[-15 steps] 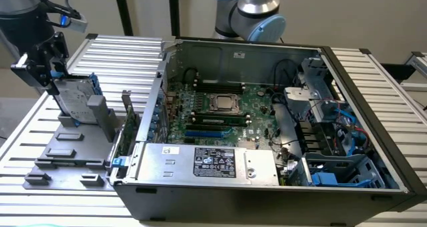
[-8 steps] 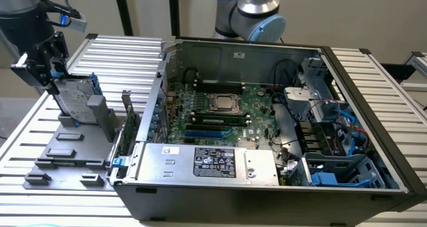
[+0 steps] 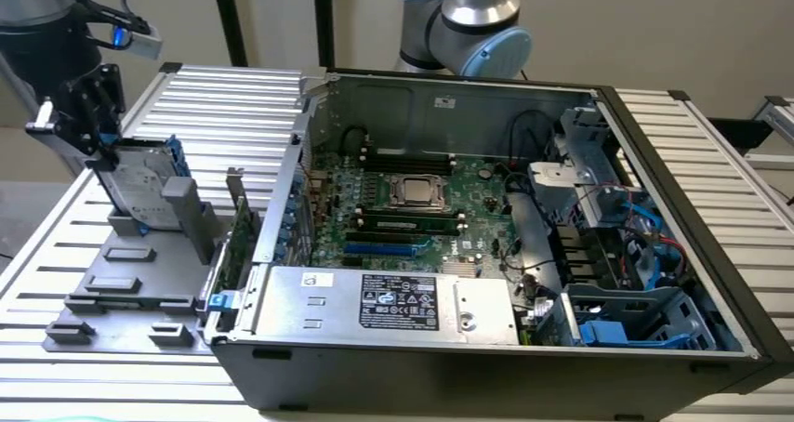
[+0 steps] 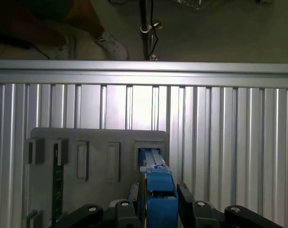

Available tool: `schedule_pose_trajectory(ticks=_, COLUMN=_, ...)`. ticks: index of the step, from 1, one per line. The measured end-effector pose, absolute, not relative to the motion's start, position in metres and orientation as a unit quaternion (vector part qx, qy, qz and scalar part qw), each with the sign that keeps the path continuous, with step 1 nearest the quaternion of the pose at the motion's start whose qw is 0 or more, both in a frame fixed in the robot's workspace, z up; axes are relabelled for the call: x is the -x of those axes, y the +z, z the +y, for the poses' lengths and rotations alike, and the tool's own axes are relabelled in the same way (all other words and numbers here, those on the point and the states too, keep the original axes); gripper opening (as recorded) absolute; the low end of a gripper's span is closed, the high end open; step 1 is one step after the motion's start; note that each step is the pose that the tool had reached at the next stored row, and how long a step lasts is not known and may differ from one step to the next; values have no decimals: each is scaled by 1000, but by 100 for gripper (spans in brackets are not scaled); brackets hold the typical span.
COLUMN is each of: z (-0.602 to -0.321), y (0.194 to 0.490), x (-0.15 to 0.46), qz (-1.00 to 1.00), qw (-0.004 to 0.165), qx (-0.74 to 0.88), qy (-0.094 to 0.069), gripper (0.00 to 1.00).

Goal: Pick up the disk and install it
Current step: 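Reach for the disk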

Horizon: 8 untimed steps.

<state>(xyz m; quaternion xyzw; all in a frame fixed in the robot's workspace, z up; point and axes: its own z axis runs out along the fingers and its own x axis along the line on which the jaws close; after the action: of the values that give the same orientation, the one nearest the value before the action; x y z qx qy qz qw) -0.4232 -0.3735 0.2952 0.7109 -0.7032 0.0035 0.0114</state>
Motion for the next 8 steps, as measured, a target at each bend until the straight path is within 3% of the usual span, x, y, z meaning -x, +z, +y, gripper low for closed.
schedule_pose_trajectory(ticks=1, z=-374, y=295, x=423, qz=-703, qw=12, qx=-711, qy=4, gripper=36)
schedule_pose_trajectory(ticks=8, z=-373, y=295, x=423, qz=-703, qw=12, qx=-711, qy=4, gripper=33)
